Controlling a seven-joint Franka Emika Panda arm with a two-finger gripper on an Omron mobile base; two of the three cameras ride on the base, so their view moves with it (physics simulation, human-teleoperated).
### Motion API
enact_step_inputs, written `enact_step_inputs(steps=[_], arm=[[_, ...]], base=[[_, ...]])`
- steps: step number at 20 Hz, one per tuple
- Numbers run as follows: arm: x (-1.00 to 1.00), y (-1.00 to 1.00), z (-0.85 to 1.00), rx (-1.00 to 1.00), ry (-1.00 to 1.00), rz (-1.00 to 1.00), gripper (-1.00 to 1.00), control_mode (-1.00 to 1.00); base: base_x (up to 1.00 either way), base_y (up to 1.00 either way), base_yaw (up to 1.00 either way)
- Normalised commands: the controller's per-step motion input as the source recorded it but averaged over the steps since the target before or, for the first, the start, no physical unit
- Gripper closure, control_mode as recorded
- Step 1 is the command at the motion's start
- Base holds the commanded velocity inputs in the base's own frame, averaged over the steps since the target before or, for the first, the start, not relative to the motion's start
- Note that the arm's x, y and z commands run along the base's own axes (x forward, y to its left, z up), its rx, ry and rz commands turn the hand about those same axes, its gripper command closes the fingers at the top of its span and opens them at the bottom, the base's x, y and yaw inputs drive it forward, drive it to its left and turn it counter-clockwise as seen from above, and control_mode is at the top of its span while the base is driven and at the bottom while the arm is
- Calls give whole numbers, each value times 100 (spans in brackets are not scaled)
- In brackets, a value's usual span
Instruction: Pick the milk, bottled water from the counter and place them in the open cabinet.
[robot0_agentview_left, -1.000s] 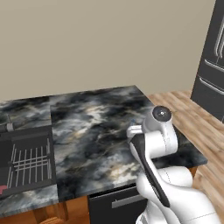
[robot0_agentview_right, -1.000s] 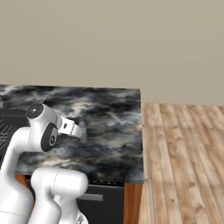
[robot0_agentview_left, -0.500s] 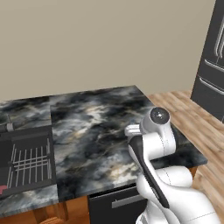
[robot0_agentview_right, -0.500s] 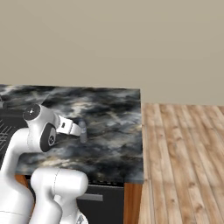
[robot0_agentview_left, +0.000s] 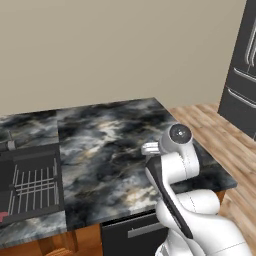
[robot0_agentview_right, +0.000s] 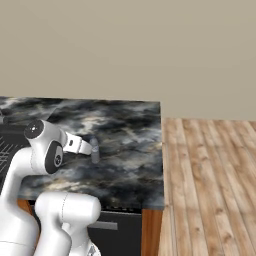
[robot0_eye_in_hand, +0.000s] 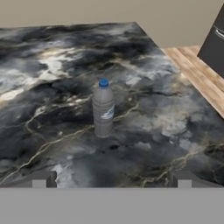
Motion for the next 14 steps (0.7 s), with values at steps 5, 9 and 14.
enact_step_inputs(steps=[5, 9, 14], arm=[[1, 0, -8, 0, -2, 0, -100, -100], [1, 0, -4, 0, 0, 0, -100, -100], [4, -1, -6, 0, 0, 0, -100, -100]], base=[[0, 0, 0], [0, 0, 0], [0, 0, 0]])
